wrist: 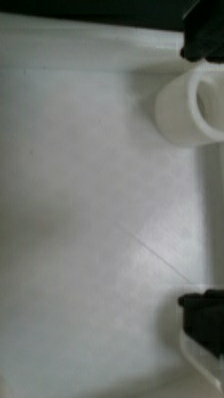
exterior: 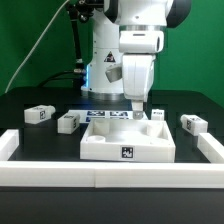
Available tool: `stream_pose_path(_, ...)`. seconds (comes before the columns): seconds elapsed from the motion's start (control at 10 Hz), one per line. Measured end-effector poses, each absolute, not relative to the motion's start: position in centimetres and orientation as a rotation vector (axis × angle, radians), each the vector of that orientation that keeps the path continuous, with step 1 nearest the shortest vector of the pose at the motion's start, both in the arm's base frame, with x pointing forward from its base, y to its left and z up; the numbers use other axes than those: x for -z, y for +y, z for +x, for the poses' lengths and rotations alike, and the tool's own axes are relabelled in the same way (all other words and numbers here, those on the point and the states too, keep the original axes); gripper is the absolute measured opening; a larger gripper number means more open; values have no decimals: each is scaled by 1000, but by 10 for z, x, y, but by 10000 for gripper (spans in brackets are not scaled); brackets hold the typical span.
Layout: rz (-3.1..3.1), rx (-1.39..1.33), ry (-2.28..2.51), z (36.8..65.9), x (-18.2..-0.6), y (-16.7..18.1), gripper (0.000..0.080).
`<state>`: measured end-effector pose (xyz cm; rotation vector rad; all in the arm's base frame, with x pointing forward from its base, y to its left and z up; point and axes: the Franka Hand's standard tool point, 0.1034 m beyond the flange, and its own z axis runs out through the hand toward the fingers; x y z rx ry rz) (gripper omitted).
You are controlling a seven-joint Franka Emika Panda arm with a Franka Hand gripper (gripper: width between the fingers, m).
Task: Assemble one leg
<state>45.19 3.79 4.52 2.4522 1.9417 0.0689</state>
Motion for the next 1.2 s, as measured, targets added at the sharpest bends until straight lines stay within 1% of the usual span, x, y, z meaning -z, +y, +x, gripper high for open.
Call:
stream_pose_path(0.2,2465,-41,1953,436,-35,36,650)
stream_pose_path(0.5,2485,-18,1964,425,-15,34,650)
stream_pose_path(0.8,2452,-66,1987,427,-10,44,650)
stream_pose_path(0.9,2453,-68,1984,428,-11,43,535)
stream_pose_path(1.0,2454,-68,1982,428,-11,43,361)
stream_pose_path(1.1,2455,-67,1982,428,-11,43,361)
stream_pose_path(1.2,2455,-67,1982,428,-11,43,174)
